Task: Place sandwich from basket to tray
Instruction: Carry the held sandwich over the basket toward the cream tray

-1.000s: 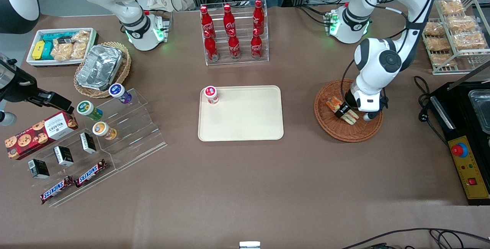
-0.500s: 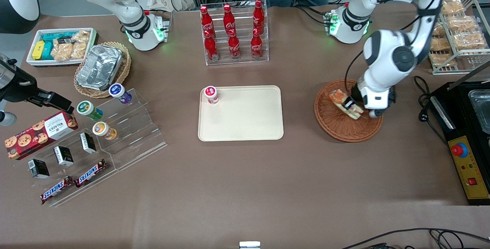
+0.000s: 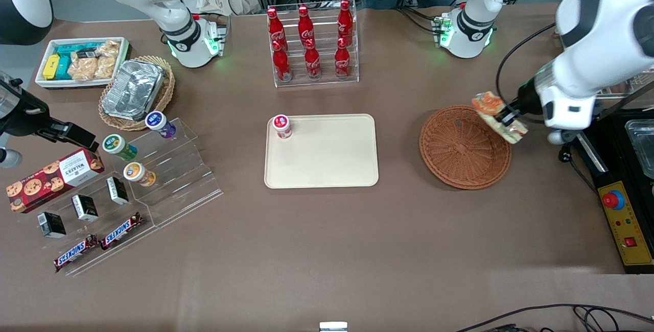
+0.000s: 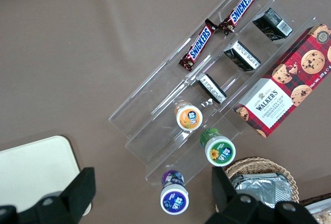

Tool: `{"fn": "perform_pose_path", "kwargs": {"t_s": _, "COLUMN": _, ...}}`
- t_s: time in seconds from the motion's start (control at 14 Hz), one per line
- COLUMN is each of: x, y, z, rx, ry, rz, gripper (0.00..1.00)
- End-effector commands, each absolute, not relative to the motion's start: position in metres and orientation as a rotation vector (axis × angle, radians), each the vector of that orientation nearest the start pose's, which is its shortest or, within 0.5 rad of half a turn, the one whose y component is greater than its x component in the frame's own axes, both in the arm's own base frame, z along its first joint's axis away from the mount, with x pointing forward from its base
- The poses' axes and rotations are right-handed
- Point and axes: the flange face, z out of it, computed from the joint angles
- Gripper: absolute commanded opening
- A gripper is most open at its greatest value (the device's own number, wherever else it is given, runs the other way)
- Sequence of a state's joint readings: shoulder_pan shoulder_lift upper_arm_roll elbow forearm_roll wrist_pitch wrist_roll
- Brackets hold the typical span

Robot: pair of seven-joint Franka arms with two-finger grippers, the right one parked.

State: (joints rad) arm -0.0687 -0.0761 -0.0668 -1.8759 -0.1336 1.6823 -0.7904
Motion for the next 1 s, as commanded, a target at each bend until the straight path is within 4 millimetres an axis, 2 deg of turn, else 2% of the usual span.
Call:
{"fn": "perform_pose_path", "kwargs": {"t_s": 0.0, "x": 0.528, "y": -0.085, "z": 0.546, "rx": -3.023, "ry": -0.985, "rz": 0.276, "gripper": 0.0}}
{"fn": "perform_pose_path", "kwargs": {"t_s": 0.21, "x": 0.52, "y": -0.092, "z": 0.54, "rx": -3.029, "ry": -0.831, "rz": 0.334, "gripper": 0.0}}
{"fn": "perform_pose_path", "kwargs": {"t_s": 0.29, "x": 0.516, "y": -0.1, "z": 0.539, "rx": -3.037, "ry": -0.764, "rz": 0.363, "gripper": 0.0}}
{"fn": "perform_pose_path", "kwargs": {"t_s": 0.43, "x": 0.511, "y": -0.124, "z": 0.537, "rx": -3.056, "ry": -0.663, "rz": 0.37, "gripper": 0.0}}
{"fn": "perform_pose_path", "kwargs": {"t_s": 0.57, "x": 0.509, "y": -0.135, "z": 0.537, "rx": -3.079, "ry": -0.595, "rz": 0.377, "gripper": 0.0}}
{"fn": "perform_pose_path", "kwargs": {"t_s": 0.86, "x": 0.504, "y": -0.172, "z": 0.541, "rx": -3.176, "ry": -0.479, "rz": 0.379, "gripper": 0.0}}
{"fn": "perform_pose_path", "kwargs": {"t_s": 0.93, "x": 0.499, "y": -0.192, "z": 0.542, "rx": -3.19, "ry": -0.425, "rz": 0.348, "gripper": 0.0}}
